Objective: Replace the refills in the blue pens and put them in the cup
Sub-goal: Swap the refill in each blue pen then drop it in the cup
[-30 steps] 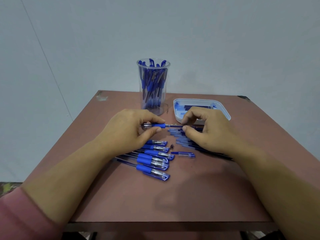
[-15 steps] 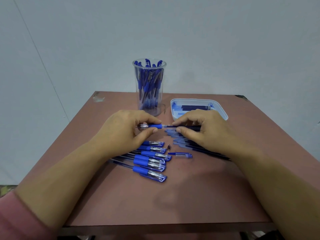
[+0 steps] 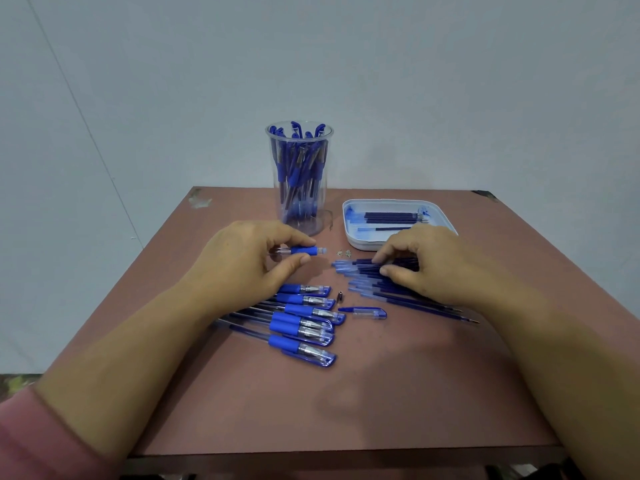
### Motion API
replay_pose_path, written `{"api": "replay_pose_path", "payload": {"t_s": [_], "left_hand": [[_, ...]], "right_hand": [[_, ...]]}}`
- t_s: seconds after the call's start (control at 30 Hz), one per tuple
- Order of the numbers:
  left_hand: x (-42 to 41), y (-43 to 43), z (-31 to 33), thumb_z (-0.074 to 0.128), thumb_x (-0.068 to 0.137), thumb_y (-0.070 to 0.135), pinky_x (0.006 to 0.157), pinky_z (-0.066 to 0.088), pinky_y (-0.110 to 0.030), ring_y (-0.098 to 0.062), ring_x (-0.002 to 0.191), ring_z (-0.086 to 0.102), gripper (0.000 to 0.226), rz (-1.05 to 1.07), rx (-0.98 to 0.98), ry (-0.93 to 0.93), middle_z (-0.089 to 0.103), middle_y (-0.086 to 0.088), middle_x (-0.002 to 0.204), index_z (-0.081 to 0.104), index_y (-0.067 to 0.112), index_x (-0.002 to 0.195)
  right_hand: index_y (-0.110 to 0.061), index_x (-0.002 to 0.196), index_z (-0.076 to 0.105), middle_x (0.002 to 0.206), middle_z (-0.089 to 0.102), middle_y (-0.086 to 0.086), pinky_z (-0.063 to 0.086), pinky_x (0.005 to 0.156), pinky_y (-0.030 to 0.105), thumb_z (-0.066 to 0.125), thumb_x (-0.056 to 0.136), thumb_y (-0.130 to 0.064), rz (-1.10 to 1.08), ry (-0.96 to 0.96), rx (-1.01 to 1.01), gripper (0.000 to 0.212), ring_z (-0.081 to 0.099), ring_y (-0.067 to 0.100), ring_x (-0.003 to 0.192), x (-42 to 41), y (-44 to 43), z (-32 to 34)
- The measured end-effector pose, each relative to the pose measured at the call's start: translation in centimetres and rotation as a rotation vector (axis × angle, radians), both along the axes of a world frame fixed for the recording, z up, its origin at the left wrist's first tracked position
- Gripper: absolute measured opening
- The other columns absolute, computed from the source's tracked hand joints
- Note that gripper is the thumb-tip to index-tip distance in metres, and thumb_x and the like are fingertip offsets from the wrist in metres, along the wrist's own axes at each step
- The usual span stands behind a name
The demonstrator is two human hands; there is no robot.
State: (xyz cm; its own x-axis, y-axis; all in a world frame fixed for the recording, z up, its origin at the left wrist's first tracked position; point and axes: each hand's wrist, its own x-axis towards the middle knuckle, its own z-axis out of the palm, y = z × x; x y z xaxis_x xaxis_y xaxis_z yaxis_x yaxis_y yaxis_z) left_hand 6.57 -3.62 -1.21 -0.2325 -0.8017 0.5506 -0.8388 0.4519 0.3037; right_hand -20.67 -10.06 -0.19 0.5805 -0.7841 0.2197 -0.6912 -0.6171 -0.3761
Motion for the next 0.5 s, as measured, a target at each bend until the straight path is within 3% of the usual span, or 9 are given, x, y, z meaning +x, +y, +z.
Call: {"api": "replay_pose_path", "payload": {"t_s": [0.13,0.2,0.27,0.4,0.5], "left_hand": [[-0.1,0.1,0.0,0.069,0.088,0.038,0.065,0.052,-0.028,-0.003,0.071,0.059,0.02,0.015,0.005,-0.007,0.069,0.02,0.092,0.072,0.036,0.107],[-0.1,0.1,0.0,0.069,0.088,0.038,0.065,0.052,-0.028,-0.003,0.071,0.06,0.021,0.015,0.008,-0.012,0.07,0.02,0.092,0.072,0.035,0.108],[-0.2,0.1,0.0,0.068,0.087,0.039,0.064,0.051,-0.025,-0.003,0.07,0.06,0.021,0.017,0.011,-0.01,0.069,0.021,0.091,0.072,0.036,0.107],[-0.1,0.1,-0.1,0.069,0.087,0.037,0.061,0.045,-0.019,-0.003,0.068,0.059,0.02,0.025,0.003,-0.014,0.069,0.021,0.089,0.072,0.036,0.106],[0.0,-0.1,-0.2,0.067,0.088,0.04,0.062,0.048,-0.022,-0.003,0.069,0.059,0.02,0.028,0.012,-0.017,0.069,0.022,0.091,0.071,0.037,0.107]], "right_hand": [[-0.043,0.088,0.066,0.085,0.062,-0.028,0.047,0.082,0.022,0.072,0.084,-0.023,0.01,-0.076,-0.049,0.021,0.055,-0.01,0.088,0.0,-0.2,1.1],[-0.036,0.092,0.066,0.084,0.055,-0.03,0.041,0.076,0.008,0.07,0.086,-0.021,-0.025,-0.084,-0.084,0.017,0.05,-0.016,0.082,-0.2,-0.7,2.6],[-0.029,0.103,0.069,0.085,0.051,-0.028,0.031,0.065,-0.005,0.066,0.09,-0.024,-0.096,-0.013,-0.056,0.014,0.049,-0.011,0.078,-0.7,-1.8,3.9],[-0.031,0.114,0.067,0.103,0.063,-0.017,0.034,0.06,0.001,0.066,0.091,-0.025,-0.134,0.113,0.065,0.023,0.053,-0.002,0.086,-0.8,-5.1,4.0],[-0.031,0.11,0.068,0.102,0.063,-0.016,0.032,0.061,0.003,0.068,0.089,-0.022,-0.135,0.136,0.129,0.023,0.055,-0.001,0.088,-0.3,-6.8,3.5]]}}
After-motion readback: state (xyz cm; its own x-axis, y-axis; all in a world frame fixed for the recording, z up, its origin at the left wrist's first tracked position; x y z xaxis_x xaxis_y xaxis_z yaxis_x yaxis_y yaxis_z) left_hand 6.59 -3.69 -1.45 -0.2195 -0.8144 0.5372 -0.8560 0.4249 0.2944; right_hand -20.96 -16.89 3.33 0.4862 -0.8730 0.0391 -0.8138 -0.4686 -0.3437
